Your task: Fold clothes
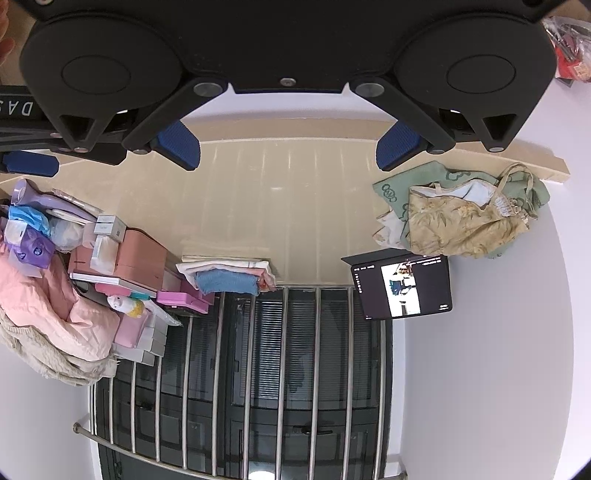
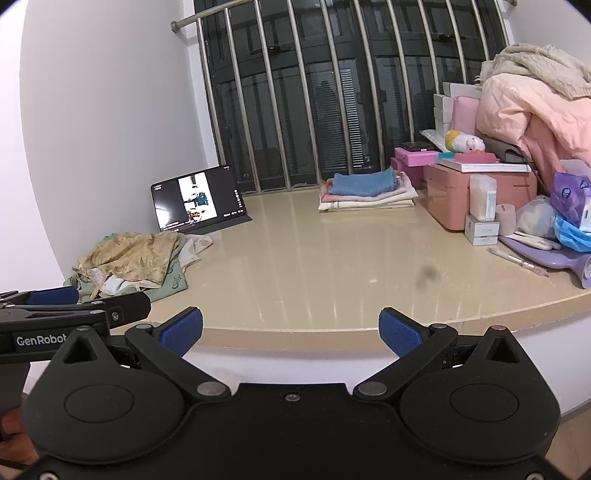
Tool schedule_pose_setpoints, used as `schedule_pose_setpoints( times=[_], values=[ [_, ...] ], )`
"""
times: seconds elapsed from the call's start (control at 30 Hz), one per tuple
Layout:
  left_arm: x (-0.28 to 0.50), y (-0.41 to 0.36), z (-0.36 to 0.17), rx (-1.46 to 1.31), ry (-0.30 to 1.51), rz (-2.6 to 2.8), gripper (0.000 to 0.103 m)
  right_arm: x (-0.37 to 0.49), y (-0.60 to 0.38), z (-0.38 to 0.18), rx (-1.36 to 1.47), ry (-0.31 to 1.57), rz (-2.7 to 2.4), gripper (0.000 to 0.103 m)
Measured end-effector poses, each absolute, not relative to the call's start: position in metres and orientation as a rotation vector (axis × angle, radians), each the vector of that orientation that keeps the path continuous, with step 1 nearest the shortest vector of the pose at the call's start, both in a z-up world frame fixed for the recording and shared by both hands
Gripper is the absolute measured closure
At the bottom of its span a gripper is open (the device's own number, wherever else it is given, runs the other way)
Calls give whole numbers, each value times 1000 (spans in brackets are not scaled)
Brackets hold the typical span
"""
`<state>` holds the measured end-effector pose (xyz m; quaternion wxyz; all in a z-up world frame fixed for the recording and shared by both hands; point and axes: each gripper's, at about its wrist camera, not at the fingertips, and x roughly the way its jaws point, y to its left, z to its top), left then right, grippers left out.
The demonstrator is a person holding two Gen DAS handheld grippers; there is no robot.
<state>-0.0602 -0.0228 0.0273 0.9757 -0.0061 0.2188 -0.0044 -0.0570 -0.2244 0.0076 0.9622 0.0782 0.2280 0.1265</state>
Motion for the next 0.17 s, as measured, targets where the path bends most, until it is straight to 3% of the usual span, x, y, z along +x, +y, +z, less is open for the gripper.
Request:
schedule_pose_setpoints(
  times=[0.17],
  values=[
    [-60, -22, 27, -13, 445, -9, 1, -56, -224, 8, 158, 464, 257, 0]
  ],
)
